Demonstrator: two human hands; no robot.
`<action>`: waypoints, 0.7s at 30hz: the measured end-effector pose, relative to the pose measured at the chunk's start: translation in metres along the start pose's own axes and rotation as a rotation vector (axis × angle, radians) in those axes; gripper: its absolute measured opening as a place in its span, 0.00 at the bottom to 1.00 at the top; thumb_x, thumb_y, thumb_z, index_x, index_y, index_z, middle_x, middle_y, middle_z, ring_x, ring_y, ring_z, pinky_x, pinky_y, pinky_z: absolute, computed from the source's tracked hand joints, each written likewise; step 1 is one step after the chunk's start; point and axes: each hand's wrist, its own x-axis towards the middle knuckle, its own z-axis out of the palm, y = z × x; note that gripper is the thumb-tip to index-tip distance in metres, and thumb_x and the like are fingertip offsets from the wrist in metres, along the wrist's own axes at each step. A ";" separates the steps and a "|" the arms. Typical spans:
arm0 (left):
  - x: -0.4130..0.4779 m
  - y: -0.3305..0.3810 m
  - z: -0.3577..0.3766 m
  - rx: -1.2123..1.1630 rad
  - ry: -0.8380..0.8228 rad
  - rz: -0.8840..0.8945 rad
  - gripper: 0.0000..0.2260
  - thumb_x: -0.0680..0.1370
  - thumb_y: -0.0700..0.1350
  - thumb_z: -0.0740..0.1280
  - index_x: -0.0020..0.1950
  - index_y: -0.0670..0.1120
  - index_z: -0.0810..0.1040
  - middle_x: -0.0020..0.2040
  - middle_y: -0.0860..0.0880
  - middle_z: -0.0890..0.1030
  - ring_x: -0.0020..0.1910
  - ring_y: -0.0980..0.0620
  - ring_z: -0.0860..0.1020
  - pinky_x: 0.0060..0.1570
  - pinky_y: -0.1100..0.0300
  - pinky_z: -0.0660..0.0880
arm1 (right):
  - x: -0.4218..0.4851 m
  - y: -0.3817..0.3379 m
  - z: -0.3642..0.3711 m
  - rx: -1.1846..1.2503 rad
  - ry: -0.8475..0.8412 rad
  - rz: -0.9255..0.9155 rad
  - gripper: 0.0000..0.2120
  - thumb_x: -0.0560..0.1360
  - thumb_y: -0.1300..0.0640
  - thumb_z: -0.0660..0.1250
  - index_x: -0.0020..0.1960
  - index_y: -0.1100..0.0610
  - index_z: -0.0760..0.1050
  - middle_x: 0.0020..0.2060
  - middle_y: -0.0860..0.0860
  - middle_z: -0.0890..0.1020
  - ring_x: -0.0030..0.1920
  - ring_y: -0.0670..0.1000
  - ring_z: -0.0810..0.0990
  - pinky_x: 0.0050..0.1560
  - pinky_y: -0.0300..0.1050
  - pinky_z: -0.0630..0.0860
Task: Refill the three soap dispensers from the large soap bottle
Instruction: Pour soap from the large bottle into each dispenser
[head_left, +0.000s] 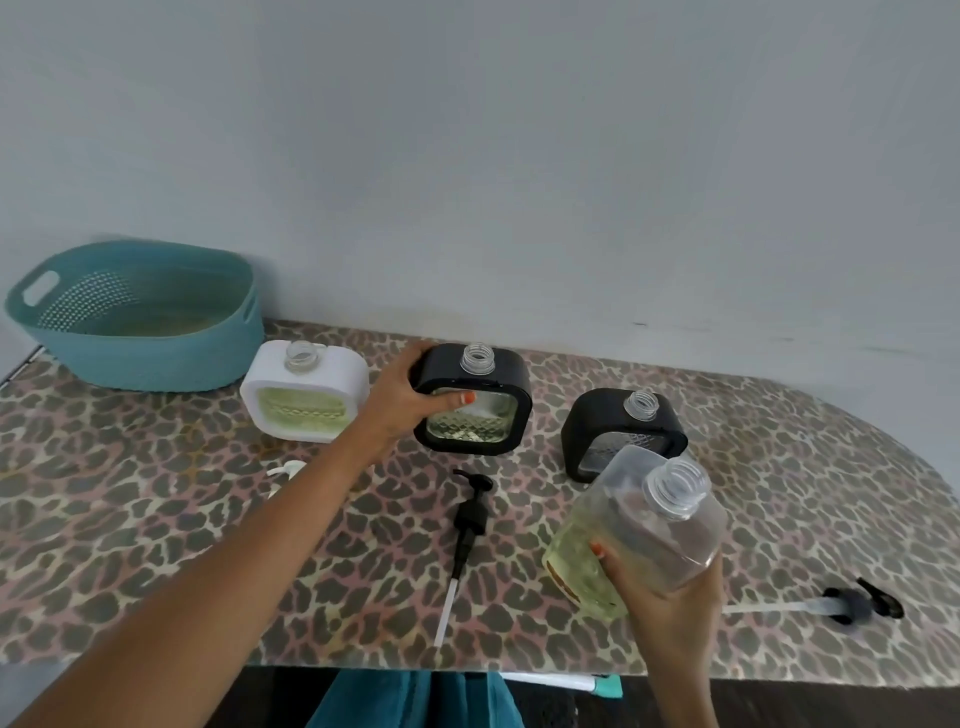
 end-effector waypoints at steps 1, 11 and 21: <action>0.001 -0.003 0.002 -0.001 0.003 -0.009 0.22 0.63 0.39 0.77 0.50 0.56 0.72 0.47 0.55 0.79 0.45 0.61 0.79 0.40 0.71 0.76 | 0.000 0.000 0.000 -0.004 0.001 0.004 0.41 0.52 0.47 0.81 0.61 0.49 0.68 0.50 0.44 0.79 0.52 0.42 0.78 0.45 0.31 0.75; 0.003 -0.025 0.009 0.031 -0.032 -0.036 0.21 0.63 0.39 0.77 0.47 0.57 0.73 0.47 0.55 0.79 0.41 0.67 0.79 0.38 0.73 0.75 | 0.000 0.006 0.000 0.036 0.006 0.054 0.40 0.52 0.48 0.79 0.61 0.53 0.69 0.49 0.42 0.78 0.52 0.42 0.77 0.45 0.25 0.74; 0.000 -0.023 0.011 0.140 -0.068 0.022 0.22 0.65 0.40 0.76 0.53 0.52 0.69 0.48 0.57 0.76 0.47 0.62 0.76 0.40 0.74 0.74 | 0.000 -0.003 0.003 0.049 0.007 0.069 0.32 0.53 0.51 0.77 0.53 0.42 0.68 0.46 0.41 0.78 0.46 0.32 0.76 0.40 0.23 0.72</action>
